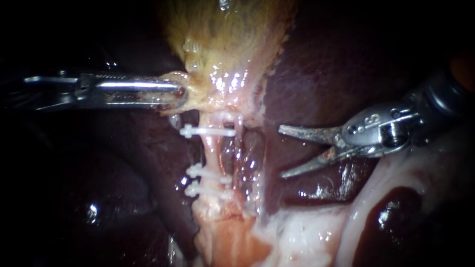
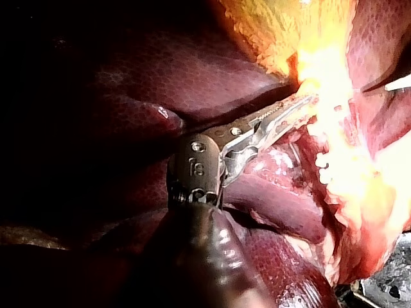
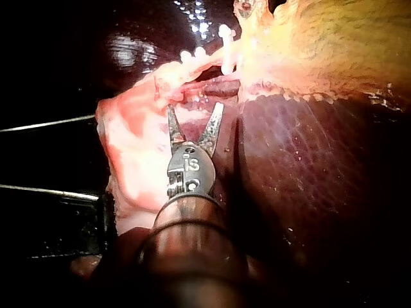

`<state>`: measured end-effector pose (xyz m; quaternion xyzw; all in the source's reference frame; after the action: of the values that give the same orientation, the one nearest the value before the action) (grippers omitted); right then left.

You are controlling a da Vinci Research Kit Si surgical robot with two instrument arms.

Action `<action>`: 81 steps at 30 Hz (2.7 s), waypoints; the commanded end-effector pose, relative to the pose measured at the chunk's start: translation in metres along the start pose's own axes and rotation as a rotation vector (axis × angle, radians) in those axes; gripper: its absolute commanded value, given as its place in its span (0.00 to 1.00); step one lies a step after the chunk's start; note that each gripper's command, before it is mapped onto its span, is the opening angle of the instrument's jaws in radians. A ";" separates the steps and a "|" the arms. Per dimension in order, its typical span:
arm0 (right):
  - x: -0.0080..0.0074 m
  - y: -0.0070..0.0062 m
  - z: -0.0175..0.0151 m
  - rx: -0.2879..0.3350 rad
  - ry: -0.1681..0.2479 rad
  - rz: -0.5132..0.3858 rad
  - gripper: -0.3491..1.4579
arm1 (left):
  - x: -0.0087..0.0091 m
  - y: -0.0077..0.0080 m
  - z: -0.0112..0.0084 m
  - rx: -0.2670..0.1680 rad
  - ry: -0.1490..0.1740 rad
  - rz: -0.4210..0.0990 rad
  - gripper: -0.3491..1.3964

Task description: Go to the cutting position left tube

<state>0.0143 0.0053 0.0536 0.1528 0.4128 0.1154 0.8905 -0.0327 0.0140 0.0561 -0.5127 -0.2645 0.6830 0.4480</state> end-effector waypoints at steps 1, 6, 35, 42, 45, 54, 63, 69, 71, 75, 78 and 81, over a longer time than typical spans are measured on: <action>0.0000 0.0000 0.0000 0.000 0.000 0.001 0.99 | 0.0003 0.0001 -0.0005 -0.005 -0.002 -0.001 0.00; 0.0000 0.0001 0.0002 -0.001 0.000 0.002 0.99 | 0.0026 0.0007 -0.0043 -0.006 0.008 -0.016 0.00; 0.0022 -0.0011 0.0110 0.222 0.067 0.169 0.99 | 0.0043 0.0034 -0.0064 0.005 0.040 -0.026 0.00; 0.0013 0.0006 0.0132 0.230 0.063 0.198 0.99 | 0.0043 0.0034 -0.0064 0.005 0.041 -0.026 0.00; 0.0014 0.0011 0.0140 0.245 0.078 0.217 0.99 | 0.0043 0.0034 -0.0064 0.006 0.041 -0.027 0.00; 0.0039 0.0010 0.0169 0.315 0.141 0.276 0.99 | 0.0043 0.0036 -0.0063 0.004 0.040 -0.027 0.00; 0.0056 0.0006 0.0187 0.347 0.205 0.303 0.99 | 0.0044 0.0036 -0.0063 0.004 0.040 -0.027 0.00; 0.0068 -0.0007 0.0178 0.408 0.244 0.312 0.99 | 0.0044 0.0036 -0.0063 0.004 0.040 -0.027 0.00; 0.0074 -0.0013 0.0174 0.424 0.255 0.306 0.99 | 0.0044 0.0036 -0.0063 0.004 0.040 -0.027 0.00; 0.0091 -0.0024 0.0163 0.454 0.276 0.304 0.99 | 0.0044 0.0036 -0.0063 0.004 0.040 -0.027 0.00; 0.0104 -0.0030 0.0155 0.468 0.293 0.311 0.99 | 0.0044 0.0035 -0.0063 0.003 0.040 -0.027 0.00; 0.0111 -0.0033 0.0149 0.473 0.296 0.313 0.99 | 0.0044 0.0035 -0.0063 0.003 0.040 -0.027 0.00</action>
<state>0.0331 0.0033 0.0536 0.3986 0.5249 0.1734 0.7318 -0.0284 0.0156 0.0490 -0.5218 -0.2611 0.6671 0.4631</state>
